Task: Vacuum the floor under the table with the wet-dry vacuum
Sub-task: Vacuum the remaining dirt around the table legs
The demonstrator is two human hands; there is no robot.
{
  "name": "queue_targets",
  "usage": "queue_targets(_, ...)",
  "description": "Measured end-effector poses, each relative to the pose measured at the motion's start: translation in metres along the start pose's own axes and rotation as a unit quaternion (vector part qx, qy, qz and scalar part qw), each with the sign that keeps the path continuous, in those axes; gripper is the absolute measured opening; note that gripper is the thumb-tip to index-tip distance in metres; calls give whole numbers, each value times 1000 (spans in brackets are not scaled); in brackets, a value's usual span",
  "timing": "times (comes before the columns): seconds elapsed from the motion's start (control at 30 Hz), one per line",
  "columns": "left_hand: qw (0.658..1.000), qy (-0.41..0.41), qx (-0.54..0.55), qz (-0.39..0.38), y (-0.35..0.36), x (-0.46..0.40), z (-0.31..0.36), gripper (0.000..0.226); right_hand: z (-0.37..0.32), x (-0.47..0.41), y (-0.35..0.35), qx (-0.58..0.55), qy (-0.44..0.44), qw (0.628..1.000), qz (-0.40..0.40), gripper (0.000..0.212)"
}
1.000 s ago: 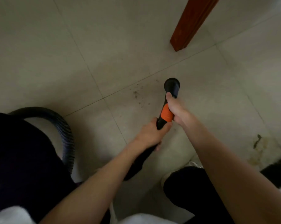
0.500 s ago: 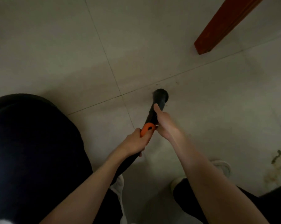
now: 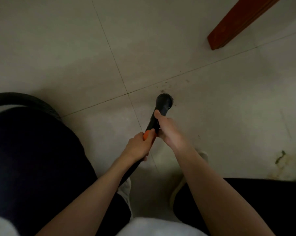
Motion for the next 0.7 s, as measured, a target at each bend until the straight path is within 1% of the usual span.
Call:
queue_targets(0.13, 999, -39, 13, 13, -12, -1, -11, 47, 7, -11, 18, 21, 13, 1000, -17, 52)
queue_targets(0.23, 996, -70, 19, 50, -29, 2, -30, 47, 12, -17, 47, 47, 22, 996, -73, 53)
queue_targets(0.33, 989, -106, 39, 91, -48, 9, -51, 48, 20, -18, 82, 97, 41, 986, -127, 52)
queue_targets(0.5, 975, -159, 89, 128, -67, 21, -69, 48, 21, -21, 121, 187, 43, 968, -163, 53)
queue_targets(0.7, 955, -202, 100, 195, -98, 39, -90, 49, 26, -12, 169, 234, 50, 946, -216, 56)
Point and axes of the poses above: each hand's wrist, its own x-axis away from the middle knuckle, its own y-axis out of the palm, z = x × y, the point moved 10 cm from there along -x, towards the middle knuckle, and after that the axes turned 2 degrees about -z, right-handed, at the moved point
